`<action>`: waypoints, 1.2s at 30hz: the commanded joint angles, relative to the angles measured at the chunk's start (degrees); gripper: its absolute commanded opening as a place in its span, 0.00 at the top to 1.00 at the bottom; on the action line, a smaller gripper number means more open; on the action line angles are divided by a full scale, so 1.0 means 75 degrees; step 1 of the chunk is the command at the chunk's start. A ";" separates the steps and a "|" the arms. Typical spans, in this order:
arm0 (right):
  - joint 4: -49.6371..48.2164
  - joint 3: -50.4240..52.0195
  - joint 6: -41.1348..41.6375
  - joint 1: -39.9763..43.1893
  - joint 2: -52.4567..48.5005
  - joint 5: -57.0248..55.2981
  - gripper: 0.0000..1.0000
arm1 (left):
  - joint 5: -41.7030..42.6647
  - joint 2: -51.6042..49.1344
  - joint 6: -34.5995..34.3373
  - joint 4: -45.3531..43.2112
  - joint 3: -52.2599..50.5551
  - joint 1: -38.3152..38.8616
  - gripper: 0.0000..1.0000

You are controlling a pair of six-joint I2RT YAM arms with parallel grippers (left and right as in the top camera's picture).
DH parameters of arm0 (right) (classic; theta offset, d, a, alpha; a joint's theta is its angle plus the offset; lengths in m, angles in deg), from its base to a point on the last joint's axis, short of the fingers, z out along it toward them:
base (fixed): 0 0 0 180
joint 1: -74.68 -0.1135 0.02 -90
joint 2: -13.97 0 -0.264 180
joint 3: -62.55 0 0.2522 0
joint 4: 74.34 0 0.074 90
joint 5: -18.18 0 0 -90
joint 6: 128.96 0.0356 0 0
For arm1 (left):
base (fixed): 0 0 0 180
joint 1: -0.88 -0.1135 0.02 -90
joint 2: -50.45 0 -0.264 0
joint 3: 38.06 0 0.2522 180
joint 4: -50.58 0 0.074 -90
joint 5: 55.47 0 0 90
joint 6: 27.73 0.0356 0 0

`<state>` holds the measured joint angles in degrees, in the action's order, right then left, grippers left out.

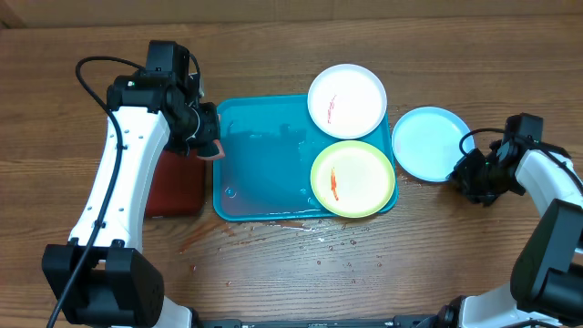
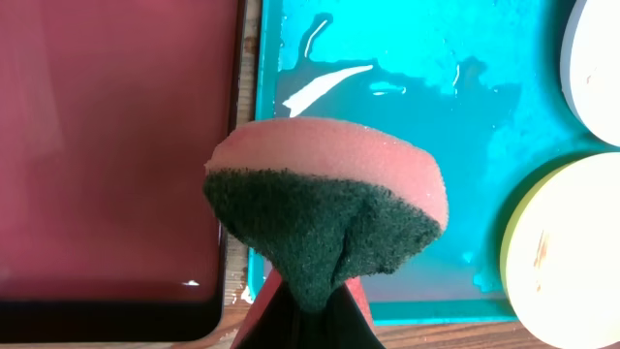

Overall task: Clean dirty plates on tray and stack at the side
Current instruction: 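Release the light blue plate and move right gripper to the yellow plate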

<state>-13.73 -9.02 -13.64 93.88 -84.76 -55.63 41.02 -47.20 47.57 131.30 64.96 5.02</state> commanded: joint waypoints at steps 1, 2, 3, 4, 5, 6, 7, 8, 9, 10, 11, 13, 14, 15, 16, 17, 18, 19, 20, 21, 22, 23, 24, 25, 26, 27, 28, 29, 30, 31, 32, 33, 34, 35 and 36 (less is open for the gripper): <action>0.0487 -0.0449 -0.0423 -0.0166 0.0274 0.0903 0.65 | 0.0085 0.0035 -0.0102 -0.0023 0.0003 0.0052 0.96; 0.0647 -0.0449 -0.0487 -0.0245 0.0303 0.0947 0.65 | 0.0082 0.0035 -0.0102 -0.0026 0.0003 0.0052 0.96; 0.0842 -0.0449 -0.0595 -0.0391 0.0309 0.0947 0.65 | 0.0082 0.0035 -0.0102 -0.0035 0.0003 0.0052 0.96; 0.0968 -0.0446 -0.0662 -0.0510 0.0309 0.0944 0.65 | 0.0082 0.0035 -0.0102 -0.0041 0.0003 0.0052 0.96; 0.1058 -0.0443 -0.0734 -0.0615 0.0306 0.0944 0.65 | 0.0082 0.0035 -0.0102 -0.0047 0.0003 0.0052 0.96; 0.1172 -0.0440 -0.0790 -0.0813 0.0306 0.0941 0.64 | 0.0082 0.0035 -0.0102 -0.0052 0.0003 0.0052 0.96; 0.1212 -0.0440 -0.0790 -0.0938 0.0306 0.0944 0.64 | 0.0082 0.0035 -0.0102 -0.0052 0.0003 0.0052 0.96; 0.1236 -0.0440 -0.0790 -0.1186 0.0306 0.0941 0.64 | 0.0082 0.0035 -0.0102 -0.0055 0.0003 0.0052 0.96; 0.1227 -0.0440 -0.0790 -0.1314 0.0306 0.0941 0.64 | 0.0082 0.0035 -0.0102 -0.0055 0.0003 0.0052 0.96; 0.1195 -0.0440 -0.0787 -0.1521 0.0306 0.0941 0.64 | 0.0082 0.0035 -0.0102 -0.0055 0.0003 0.0052 0.96; 0.1137 -0.0440 -0.0787 -0.1716 0.0306 0.0941 0.63 | 0.0082 0.0035 -0.0102 -0.0055 0.0003 0.0052 0.96; 0.1032 -0.0437 -0.0781 -0.2014 0.0306 0.0874 0.62 | 0.0082 0.0035 -0.0102 -0.0052 0.0003 0.0052 0.96; 0.0959 -0.0437 -0.0772 -0.2215 0.0306 0.0807 0.60 | 0.0082 0.0035 -0.0102 -0.0052 0.0003 0.0052 0.96; 0.0898 -0.0437 -0.0723 -0.2369 0.0306 0.0705 0.59 | 0.0082 0.0035 -0.0102 -0.0052 0.0003 0.0052 0.96; 0.0790 -0.0437 -0.0452 -0.2751 0.0297 0.0268 0.58 | 0.0082 0.0035 -0.0102 -0.0052 0.0003 0.0052 0.96; 0.0769 -0.0437 -0.0335 -0.2871 0.0291 0.0108 0.58 | 0.0079 0.0035 -0.0102 -0.0052 0.0003 0.0052 0.96; 0.0743 -0.0431 -0.0306 -0.2990 0.0286 0.0009 0.58 | 0.0079 0.0035 -0.0102 -0.0052 0.0003 0.0052 0.96; 0.0694 -0.0402 -0.0286 -0.3115 0.0283 -0.0064 0.59 | 0.0079 0.0035 -0.0102 -0.0055 0.0003 0.0052 0.96; 0.0638 -0.0367 -0.0283 -0.3206 0.0283 -0.0070 0.59 | 0.0079 0.0035 -0.0102 -0.0055 0.0003 0.0052 0.96; 0.0551 -0.0306 -0.0239 -0.3319 0.0274 -0.0073 0.59 | 0.0079 0.0035 -0.0102 -0.0058 0.0003 0.0052 0.96; 0.0513 -0.0277 -0.0189 -0.3389 0.0256 -0.0087 0.59 | 0.0079 0.0035 -0.0102 -0.0067 0.0003 0.0052 0.96; 0.0475 -0.0262 -0.0175 -0.3494 0.0210 -0.0096 0.60 | 0.0082 0.0035 -0.0102 -0.0079 0.0003 0.0052 0.96; 0.0446 -0.0256 -0.0175 -0.3550 0.0192 -0.0099 0.60 | 0.0082 0.0035 -0.0102 -0.0085 0.0003 0.0052 0.96; 0.0405 -0.0248 -0.0175 -0.3625 0.0160 -0.0099 0.63 | 0.0079 0.0035 -0.0102 -0.0099 0.0003 0.0052 0.96; 0.0367 -0.0245 -0.0172 -0.3681 0.0143 -0.0096 0.66 | 0.0082 0.0035 -0.0102 -0.0108 0.0003 0.0052 0.96; 0.0341 -0.0245 -0.0172 -0.3736 0.0131 -0.0099 0.68 | 0.0082 0.0035 -0.0102 -0.0114 0.0003 0.0052 0.96; 0.0329 -0.0245 -0.0172 -0.3771 0.0128 -0.0102 0.71 | 0.0082 0.0035 -0.0102 -0.0114 0.0003 0.0052 0.96; 0.0321 -0.0245 -0.0172 -0.3797 0.0125 -0.0102 0.73 | 0.0079 0.0035 -0.0102 -0.0111 0.0003 0.0052 0.96; 0.0315 -0.0245 -0.0172 -0.3803 0.0125 -0.0102 0.76 | 0.0079 0.0035 -0.0102 -0.0111 0.0003 0.0052 0.96; 0.0318 -0.0245 -0.0172 -0.3803 0.0125 -0.0102 0.78 | 0.0082 0.0035 -0.0099 -0.0108 0.0003 0.0052 0.96; 0.0321 -0.0245 -0.0172 -0.3803 0.0125 -0.0131 0.79 | 0.0082 0.0035 -0.0102 -0.0108 0.0003 0.0052 0.96; 0.0323 -0.0245 -0.0172 -0.3803 0.0125 -0.0154 0.80 | 0.0082 0.0035 -0.0102 -0.0108 0.0003 0.0052 0.96; 0.0326 -0.0245 -0.0172 -0.3803 0.0125 -0.0154 0.82 | 0.0082 0.0035 -0.0102 -0.0108 0.0003 0.0052 0.96; 0.0329 -0.0245 -0.0172 -0.3803 0.0125 -0.0154 0.83 | 0.0082 0.0035 -0.0102 -0.0108 0.0003 0.0052 0.96; 0.0329 -0.0245 -0.0172 -0.3803 0.0125 -0.0154 0.83 | 0.0082 0.0035 -0.0102 -0.0111 0.0003 0.0052 0.96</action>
<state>-11.06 -11.20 -14.99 65.59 -84.00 -56.05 41.02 -47.20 47.54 130.69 64.96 5.02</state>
